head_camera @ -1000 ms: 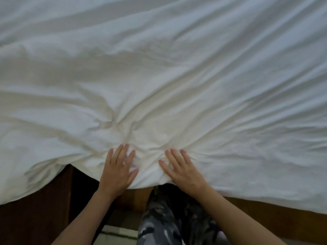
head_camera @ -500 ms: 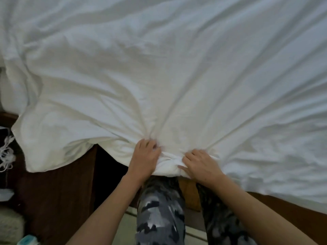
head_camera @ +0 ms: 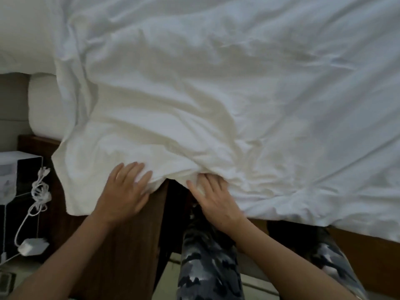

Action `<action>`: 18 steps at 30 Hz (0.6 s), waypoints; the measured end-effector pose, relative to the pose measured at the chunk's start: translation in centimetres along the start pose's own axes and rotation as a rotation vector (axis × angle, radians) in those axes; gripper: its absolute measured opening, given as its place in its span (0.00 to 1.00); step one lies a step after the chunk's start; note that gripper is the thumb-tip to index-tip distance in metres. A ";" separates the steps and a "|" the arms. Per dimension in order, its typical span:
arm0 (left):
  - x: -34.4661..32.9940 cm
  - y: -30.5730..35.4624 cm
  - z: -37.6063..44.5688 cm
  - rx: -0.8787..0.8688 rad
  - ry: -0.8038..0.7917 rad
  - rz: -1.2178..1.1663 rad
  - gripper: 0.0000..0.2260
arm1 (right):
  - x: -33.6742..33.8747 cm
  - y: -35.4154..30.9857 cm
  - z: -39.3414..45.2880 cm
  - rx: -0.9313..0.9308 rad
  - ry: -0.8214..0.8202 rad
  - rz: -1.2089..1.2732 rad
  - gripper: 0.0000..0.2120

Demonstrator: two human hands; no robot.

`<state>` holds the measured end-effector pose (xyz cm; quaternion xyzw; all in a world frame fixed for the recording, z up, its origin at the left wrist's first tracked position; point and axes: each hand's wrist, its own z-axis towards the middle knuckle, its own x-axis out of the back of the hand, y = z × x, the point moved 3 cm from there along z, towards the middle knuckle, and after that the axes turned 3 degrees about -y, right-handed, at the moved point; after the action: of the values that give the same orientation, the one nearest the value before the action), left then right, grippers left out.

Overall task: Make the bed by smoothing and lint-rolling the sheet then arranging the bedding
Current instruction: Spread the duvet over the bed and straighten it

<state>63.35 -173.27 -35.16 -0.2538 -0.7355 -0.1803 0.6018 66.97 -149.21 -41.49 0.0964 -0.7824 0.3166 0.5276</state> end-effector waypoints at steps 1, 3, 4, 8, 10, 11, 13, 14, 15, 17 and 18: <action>-0.6 -1.2 -1.1 -0.016 -0.121 0.031 0.26 | 0.0 -0.2 1.3 -0.066 -0.005 -0.031 0.26; -1.7 -3.6 -1.8 0.085 -0.313 0.031 0.39 | 0.5 -0.1 3.2 -0.152 -0.024 -0.040 0.25; -1.8 -4.5 -1.4 0.154 -0.372 -0.010 0.44 | 0.8 0.1 3.7 -0.175 -0.029 -0.039 0.24; -0.4 -7.1 1.8 0.235 -0.333 -0.193 0.46 | 1.5 0.4 5.1 -0.187 -0.067 0.101 0.27; 0.2 -8.0 1.1 0.165 -0.280 -0.280 0.44 | 1.9 -0.6 4.8 -0.156 -0.076 0.181 0.33; 0.2 -8.4 -0.1 0.118 -0.281 -0.303 0.42 | 1.9 -1.5 4.0 -0.105 -0.107 0.223 0.34; 0.3 -8.4 -2.3 -0.025 -0.433 -0.343 0.35 | 1.7 -3.2 2.0 0.063 -0.249 0.295 0.29; 0.3 -8.4 -3.4 -0.074 -0.585 -0.343 0.32 | 1.3 -3.6 0.9 0.130 -0.341 0.307 0.27; 0.4 -8.4 -4.0 -0.064 -0.760 -0.341 0.29 | 1.0 -3.6 0.1 0.156 -0.423 0.308 0.27; 0.7 -8.8 -4.0 0.013 -0.911 -0.371 0.34 | 0.3 -2.9 -0.6 0.142 -0.486 0.317 0.28; 1.3 -9.2 -3.0 0.062 -0.844 -0.391 0.38 | 0.4 -2.6 -0.4 0.120 -0.464 0.330 0.26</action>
<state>60.11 -182.17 -32.87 -0.1436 -0.9551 -0.1493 0.2119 68.39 -150.91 -40.04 0.0685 -0.8671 0.4134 0.2692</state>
